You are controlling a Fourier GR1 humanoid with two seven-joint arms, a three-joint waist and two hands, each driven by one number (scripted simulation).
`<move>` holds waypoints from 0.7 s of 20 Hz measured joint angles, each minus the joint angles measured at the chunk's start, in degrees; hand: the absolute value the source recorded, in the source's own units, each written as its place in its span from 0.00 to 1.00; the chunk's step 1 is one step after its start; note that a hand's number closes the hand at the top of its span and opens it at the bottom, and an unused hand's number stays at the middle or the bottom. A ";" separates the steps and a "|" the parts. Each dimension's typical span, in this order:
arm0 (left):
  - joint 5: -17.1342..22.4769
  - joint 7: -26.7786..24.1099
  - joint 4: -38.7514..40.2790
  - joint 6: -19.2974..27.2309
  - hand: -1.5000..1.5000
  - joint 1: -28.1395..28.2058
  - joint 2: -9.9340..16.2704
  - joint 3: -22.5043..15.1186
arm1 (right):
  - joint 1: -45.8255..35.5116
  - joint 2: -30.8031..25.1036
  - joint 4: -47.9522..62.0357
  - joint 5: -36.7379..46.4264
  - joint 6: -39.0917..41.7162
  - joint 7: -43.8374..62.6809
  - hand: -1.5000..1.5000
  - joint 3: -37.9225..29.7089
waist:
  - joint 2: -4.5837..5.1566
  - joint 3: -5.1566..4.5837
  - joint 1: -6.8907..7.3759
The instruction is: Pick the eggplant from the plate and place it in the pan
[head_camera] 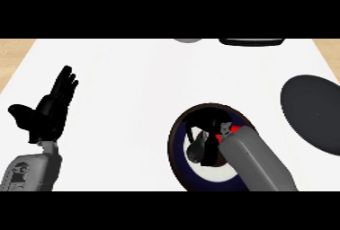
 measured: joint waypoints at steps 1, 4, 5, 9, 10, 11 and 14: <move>-0.24 0.21 0.06 0.43 0.50 -0.50 -0.20 0.00 | -0.19 0.20 0.50 0.59 -0.55 -0.47 1.00 -0.07 | -0.01 0.00 -0.01; -0.45 0.63 -0.48 0.48 0.50 -0.47 -0.19 0.05 | 0.34 1.53 -0.71 1.18 -0.60 1.35 1.00 -1.21 | 0.06 0.08 -0.06; -0.30 0.88 -0.65 0.40 0.50 -0.44 -0.30 -0.01 | 0.05 2.60 -0.05 1.12 -1.94 4.04 1.00 -2.58 | 0.11 0.12 0.05; -0.25 0.47 -0.51 0.39 0.50 0.22 -0.14 0.33 | -0.62 4.98 1.38 2.53 -10.84 18.00 1.00 -10.25 | 0.29 0.18 -0.57; -0.34 0.44 -0.41 0.55 0.50 0.26 -0.24 0.33 | -0.86 5.24 1.42 3.11 -13.59 21.67 1.00 -12.00 | 0.33 0.18 -0.75; -0.39 0.36 -0.38 0.70 0.50 0.26 -0.37 0.32 | -1.10 5.44 1.21 3.74 -16.58 25.08 1.00 -13.37 | 0.35 0.19 -0.80; -0.41 0.36 -0.36 0.56 0.50 0.31 -0.43 0.16 | -2.52 5.85 -0.27 7.30 -25.67 34.42 1.00 -14.63 | 0.37 0.21 -0.47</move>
